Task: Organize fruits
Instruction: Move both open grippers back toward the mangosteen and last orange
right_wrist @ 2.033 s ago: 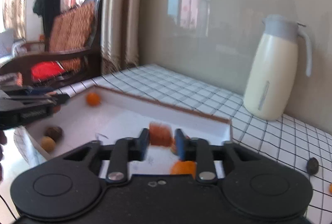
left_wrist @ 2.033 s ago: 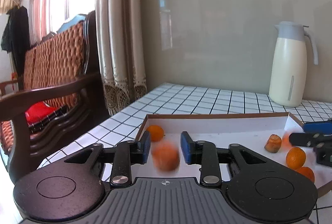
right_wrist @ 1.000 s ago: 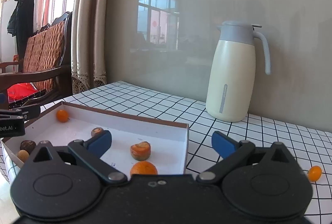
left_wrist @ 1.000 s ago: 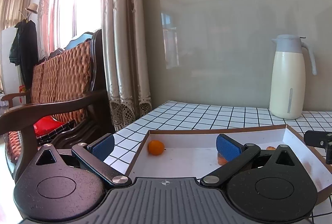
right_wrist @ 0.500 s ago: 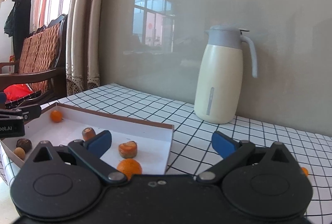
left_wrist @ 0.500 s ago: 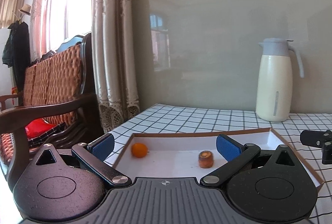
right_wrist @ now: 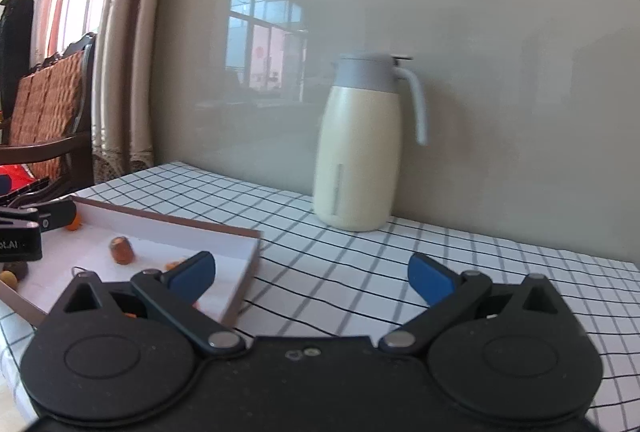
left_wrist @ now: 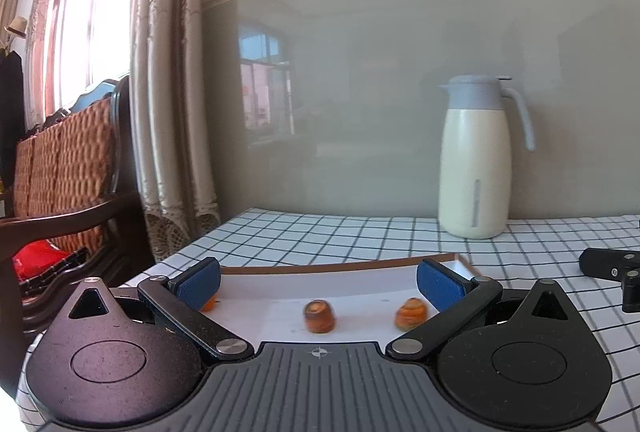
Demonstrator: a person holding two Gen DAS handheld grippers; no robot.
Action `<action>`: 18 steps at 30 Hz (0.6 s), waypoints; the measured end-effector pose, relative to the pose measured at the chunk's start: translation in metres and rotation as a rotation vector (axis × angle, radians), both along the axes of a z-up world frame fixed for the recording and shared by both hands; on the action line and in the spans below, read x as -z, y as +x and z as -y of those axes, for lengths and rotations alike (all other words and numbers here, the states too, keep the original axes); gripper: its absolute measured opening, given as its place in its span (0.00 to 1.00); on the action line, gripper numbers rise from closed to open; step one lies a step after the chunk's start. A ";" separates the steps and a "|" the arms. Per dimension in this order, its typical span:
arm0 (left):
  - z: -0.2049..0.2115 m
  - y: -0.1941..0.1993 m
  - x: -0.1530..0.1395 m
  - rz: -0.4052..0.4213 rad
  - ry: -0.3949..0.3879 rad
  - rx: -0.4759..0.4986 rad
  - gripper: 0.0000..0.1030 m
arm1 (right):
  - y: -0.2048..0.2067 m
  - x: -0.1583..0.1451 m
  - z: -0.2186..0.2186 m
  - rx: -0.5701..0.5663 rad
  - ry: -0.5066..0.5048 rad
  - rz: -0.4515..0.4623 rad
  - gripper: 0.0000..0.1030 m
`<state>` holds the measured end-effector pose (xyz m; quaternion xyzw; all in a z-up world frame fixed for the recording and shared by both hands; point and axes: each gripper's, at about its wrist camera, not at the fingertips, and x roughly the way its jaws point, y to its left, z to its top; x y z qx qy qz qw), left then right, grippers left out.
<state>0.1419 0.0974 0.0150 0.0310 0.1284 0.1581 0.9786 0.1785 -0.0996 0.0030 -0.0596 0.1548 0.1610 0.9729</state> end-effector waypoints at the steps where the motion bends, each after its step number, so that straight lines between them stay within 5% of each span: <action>1: 0.004 0.001 -0.001 0.002 -0.004 0.007 1.00 | 0.000 0.000 0.005 0.007 0.002 0.002 0.94; 18: 0.124 0.051 0.010 -0.030 -0.027 0.253 1.00 | 0.027 0.012 0.103 0.246 -0.012 -0.038 0.90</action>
